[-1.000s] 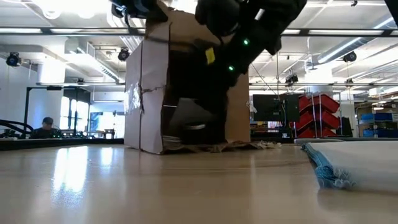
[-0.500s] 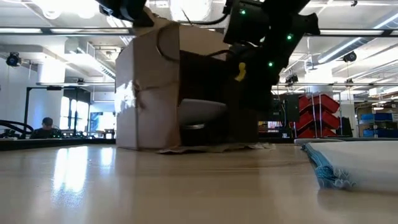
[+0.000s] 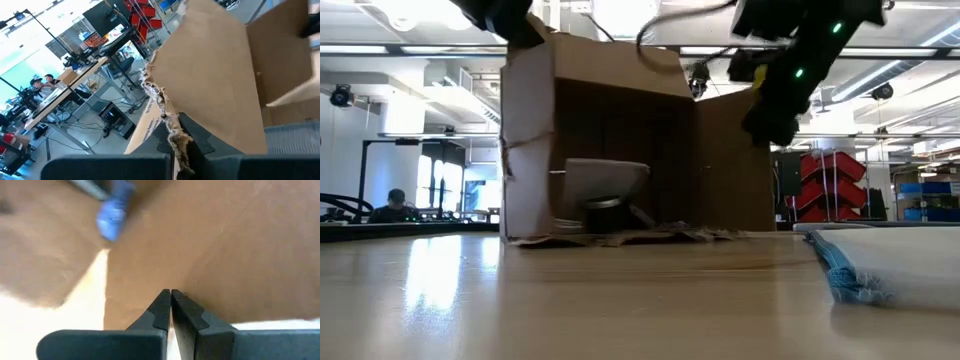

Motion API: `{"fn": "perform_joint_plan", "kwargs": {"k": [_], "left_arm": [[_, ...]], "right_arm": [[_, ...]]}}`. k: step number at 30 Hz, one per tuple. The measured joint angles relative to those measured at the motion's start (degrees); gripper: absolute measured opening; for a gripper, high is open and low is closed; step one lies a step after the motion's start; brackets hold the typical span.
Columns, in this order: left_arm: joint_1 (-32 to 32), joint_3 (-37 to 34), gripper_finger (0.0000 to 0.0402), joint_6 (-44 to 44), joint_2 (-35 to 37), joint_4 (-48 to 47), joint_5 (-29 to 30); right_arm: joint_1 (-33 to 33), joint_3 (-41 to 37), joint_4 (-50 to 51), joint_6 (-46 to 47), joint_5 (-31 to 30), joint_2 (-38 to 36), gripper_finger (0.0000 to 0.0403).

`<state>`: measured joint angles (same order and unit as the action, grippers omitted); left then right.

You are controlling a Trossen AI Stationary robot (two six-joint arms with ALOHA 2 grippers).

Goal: Pack items into zip bag
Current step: Open the cardboard box using a gray knife, then open the blue zip bag

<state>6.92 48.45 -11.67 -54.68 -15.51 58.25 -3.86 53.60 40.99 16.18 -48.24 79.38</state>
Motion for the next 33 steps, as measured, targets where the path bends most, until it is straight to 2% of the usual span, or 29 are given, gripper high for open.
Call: {"fn": "perform_joint_plan", "kwargs": {"k": [5, 10, 15, 20, 24, 28, 33], "left_arm": [[-2.80, -0.89, 0.0000, 0.43, 0.38, 1.26, -2.87], [-4.88, -4.01, 0.0000, -0.17, -0.89, 9.21, -4.08], [-4.93, -4.21, 0.0008, -0.33, -0.34, 9.79, -4.61], [-4.86, -3.21, 0.0055, 1.32, 1.39, 5.23, -11.21], [-4.24, 1.16, 0.0112, 4.80, 1.73, -1.63, -20.50], [-2.65, 6.95, 0.0165, 7.14, 1.73, -6.78, -29.88], [1.30, 11.62, 0.0206, 11.86, 1.90, -11.85, -32.38]], "right_arm": [[-3.93, -2.72, -2.31, -4.63, 11.94, -4.64, 0.0000], [-9.35, -5.93, -3.70, -3.53, 25.13, -5.90, 0.0000], [-15.92, -6.71, -3.93, 2.64, 29.35, -4.02, 0.0000], [-19.91, -6.86, -4.25, 6.02, 32.78, -1.05, 0.0021], [-20.64, -6.86, -11.94, 5.02, 39.76, 2.60, 0.0072], [-21.85, -6.47, -22.08, -0.65, 46.91, 7.98, 0.0126], [-21.68, -2.76, -23.64, -5.82, 48.43, 15.22, 0.0167]]}}
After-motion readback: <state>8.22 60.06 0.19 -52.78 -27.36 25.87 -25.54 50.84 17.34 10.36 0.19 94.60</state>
